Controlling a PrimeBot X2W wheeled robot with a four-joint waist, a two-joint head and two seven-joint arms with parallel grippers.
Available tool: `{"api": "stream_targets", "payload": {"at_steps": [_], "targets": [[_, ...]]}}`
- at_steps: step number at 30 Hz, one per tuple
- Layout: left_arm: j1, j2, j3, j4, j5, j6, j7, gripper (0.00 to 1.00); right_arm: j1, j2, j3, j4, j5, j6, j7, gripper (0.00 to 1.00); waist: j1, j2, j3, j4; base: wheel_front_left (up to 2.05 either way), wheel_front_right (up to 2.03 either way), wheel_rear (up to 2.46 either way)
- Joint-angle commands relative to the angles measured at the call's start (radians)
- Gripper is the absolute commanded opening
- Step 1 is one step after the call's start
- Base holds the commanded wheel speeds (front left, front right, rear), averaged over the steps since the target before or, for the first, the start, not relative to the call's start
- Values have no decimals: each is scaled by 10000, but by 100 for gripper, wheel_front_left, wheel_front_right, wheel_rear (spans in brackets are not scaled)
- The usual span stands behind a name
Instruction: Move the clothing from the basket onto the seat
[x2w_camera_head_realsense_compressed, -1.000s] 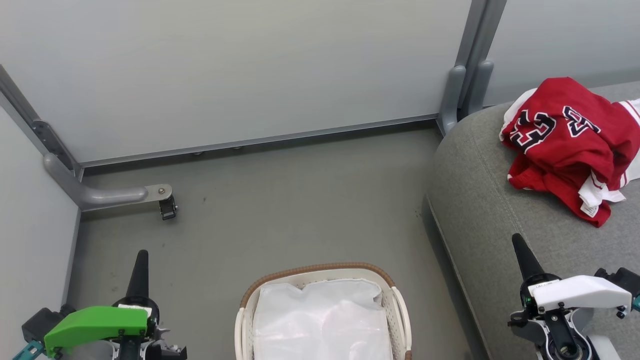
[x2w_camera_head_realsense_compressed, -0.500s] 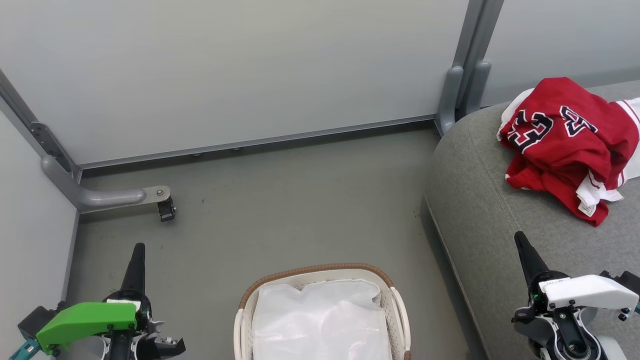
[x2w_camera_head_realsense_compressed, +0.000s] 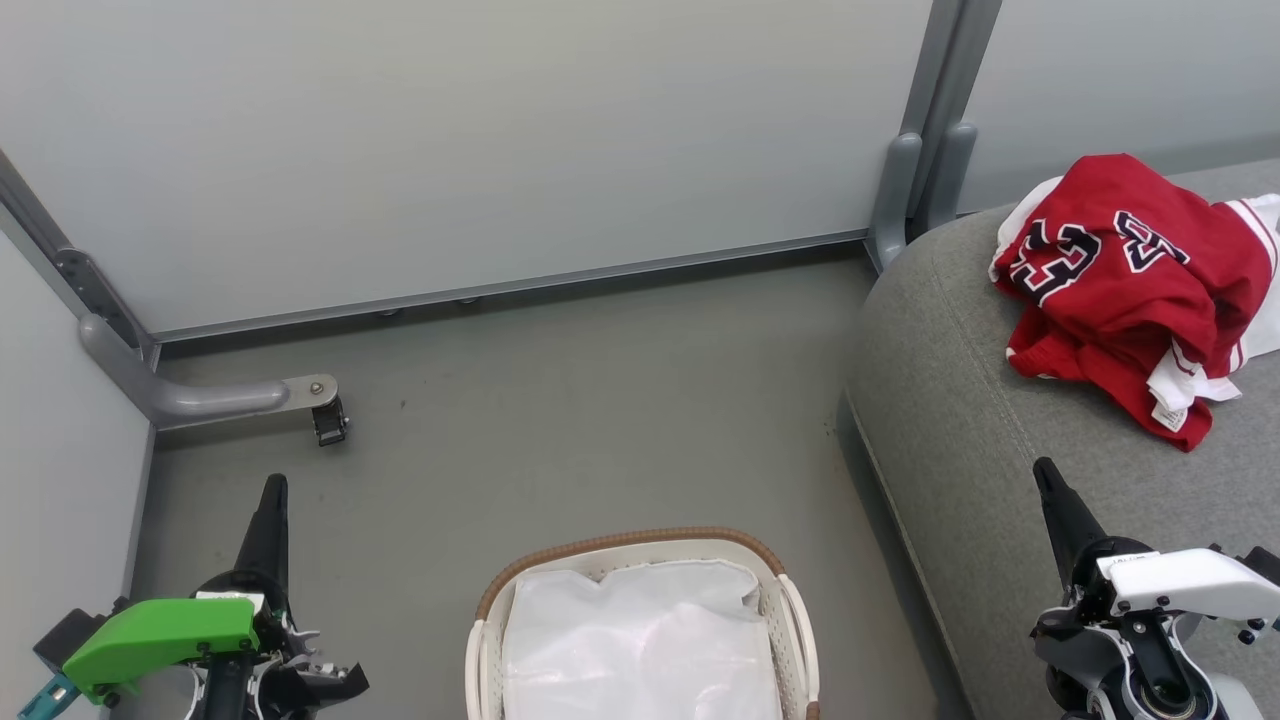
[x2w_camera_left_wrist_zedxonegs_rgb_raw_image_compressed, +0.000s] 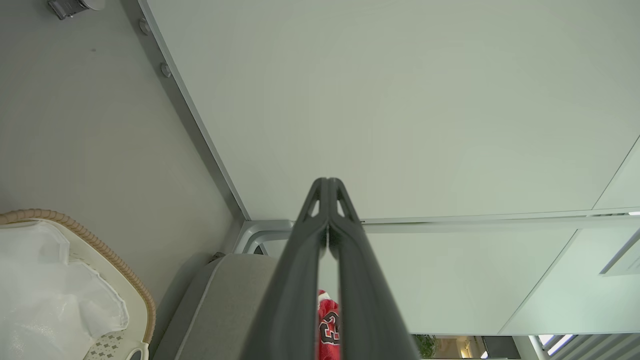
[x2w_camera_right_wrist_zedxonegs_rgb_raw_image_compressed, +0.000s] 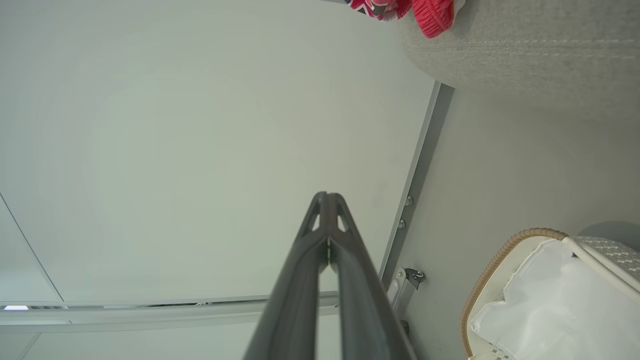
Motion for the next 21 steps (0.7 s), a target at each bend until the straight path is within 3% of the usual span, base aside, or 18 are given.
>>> {"api": "stream_targets", "payload": {"at_steps": [1,21], "targets": [[-148,56,77,-38,-194,-59,59,0,-87,-60,-51,-67,209,1,52,0,0,0,-3,-4,0,0,0],[-200,60,145,-44,-776,-92,241,0,-80,-65,-139,-103,869,0,226,0,0,0,-20,-40,0,0,0]]}}
